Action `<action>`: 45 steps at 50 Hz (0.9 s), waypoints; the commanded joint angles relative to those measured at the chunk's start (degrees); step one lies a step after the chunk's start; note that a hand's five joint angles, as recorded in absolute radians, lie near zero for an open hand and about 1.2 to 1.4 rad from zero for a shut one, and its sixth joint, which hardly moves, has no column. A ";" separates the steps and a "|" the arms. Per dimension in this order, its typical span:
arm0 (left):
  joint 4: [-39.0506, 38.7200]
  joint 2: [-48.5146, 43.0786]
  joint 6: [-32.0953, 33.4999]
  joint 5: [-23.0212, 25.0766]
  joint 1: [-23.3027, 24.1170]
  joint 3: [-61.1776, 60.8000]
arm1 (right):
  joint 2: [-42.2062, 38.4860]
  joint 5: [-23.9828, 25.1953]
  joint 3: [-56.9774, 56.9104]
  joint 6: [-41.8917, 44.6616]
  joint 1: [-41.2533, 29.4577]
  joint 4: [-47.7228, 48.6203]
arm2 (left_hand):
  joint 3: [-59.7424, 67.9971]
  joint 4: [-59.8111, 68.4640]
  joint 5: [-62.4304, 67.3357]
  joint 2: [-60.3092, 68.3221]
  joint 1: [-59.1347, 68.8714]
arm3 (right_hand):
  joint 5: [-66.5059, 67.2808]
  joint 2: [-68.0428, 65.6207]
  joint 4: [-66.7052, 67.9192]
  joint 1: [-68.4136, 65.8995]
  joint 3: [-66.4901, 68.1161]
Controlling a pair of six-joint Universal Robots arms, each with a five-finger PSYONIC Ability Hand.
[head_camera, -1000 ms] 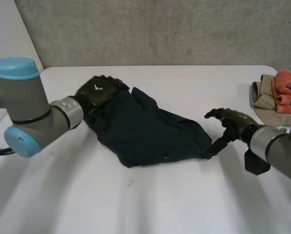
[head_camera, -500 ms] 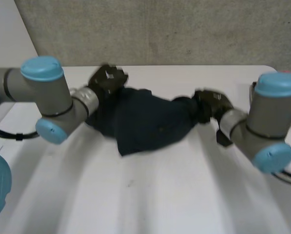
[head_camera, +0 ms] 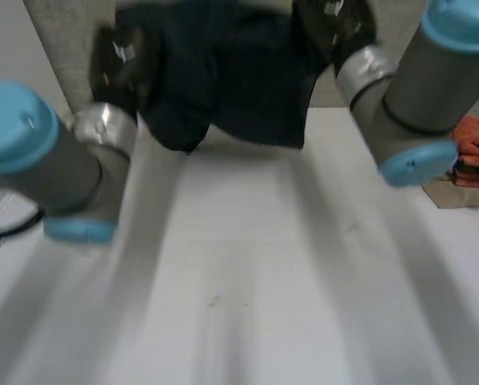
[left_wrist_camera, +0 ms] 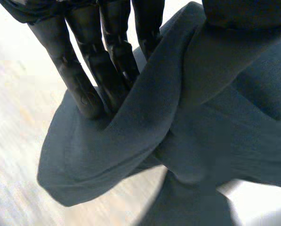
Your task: Fold the laundry.
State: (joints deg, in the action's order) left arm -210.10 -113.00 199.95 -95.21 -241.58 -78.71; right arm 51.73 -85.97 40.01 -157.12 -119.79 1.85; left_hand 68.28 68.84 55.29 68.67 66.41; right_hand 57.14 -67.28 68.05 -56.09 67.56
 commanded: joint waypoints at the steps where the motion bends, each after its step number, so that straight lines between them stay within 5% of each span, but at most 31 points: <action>1: 5.21 1.02 -0.09 -8.58 5.68 -15.67 | -1.37 0.02 12.36 2.96 0.52 -3.26 | 11.72 11.16 14.71 11.33 13.59 | 12.86 -12.72 11.95 -23.91 12.44; 7: 18.63 2.51 -0.43 -9.47 9.81 -16.48 | -0.85 0.45 19.47 7.70 0.78 -2.91 | -41.64 -42.20 -38.65 -42.03 -39.77 | 12.86 -12.72 11.95 -23.91 12.44; 11: 24.10 5.41 -0.88 -9.03 9.29 -13.76 | -0.14 0.72 22.81 8.85 0.78 -2.47 | -53.98 -54.54 -50.99 -54.36 -52.11 | 12.86 -12.72 11.95 -23.91 12.44; 18: 23.85 6.56 -2.63 -5.17 2.88 -9.88 | 3.46 2.91 30.20 8.94 0.87 2.18 | -52.35 -52.92 -49.37 -52.74 -50.49 | 12.86 -12.72 11.95 -23.91 12.44; 27: 23.85 -0.19 -5.71 13.89 -6.61 -5.67 | 10.76 5.29 39.17 8.50 0.96 6.15 | -37.90 -38.47 -34.92 -38.29 -36.04 | 12.86 -12.72 11.95 -23.91 12.44; 30: 24.03 -3.18 -5.27 16.72 -7.58 -4.09 | 11.37 5.38 40.57 8.59 0.87 6.15 | -37.20 -37.77 -34.22 -37.59 -35.34 | 12.86 -12.72 11.95 -23.91 12.44; 45: 23.77 -14.53 -4.83 17.87 -7.76 1.89 | 12.08 5.20 43.31 8.15 0.96 6.59 | -34.18 -34.74 -31.19 -34.56 -32.31 | 12.86 -12.72 11.95 -23.91 12.44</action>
State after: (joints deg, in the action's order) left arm -186.35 -124.21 194.94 -76.91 -249.55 -78.53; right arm 63.89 -80.66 83.12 -148.92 -118.85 8.36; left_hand 28.79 29.08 19.14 28.79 28.87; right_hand 57.14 -67.28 68.06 -56.09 67.56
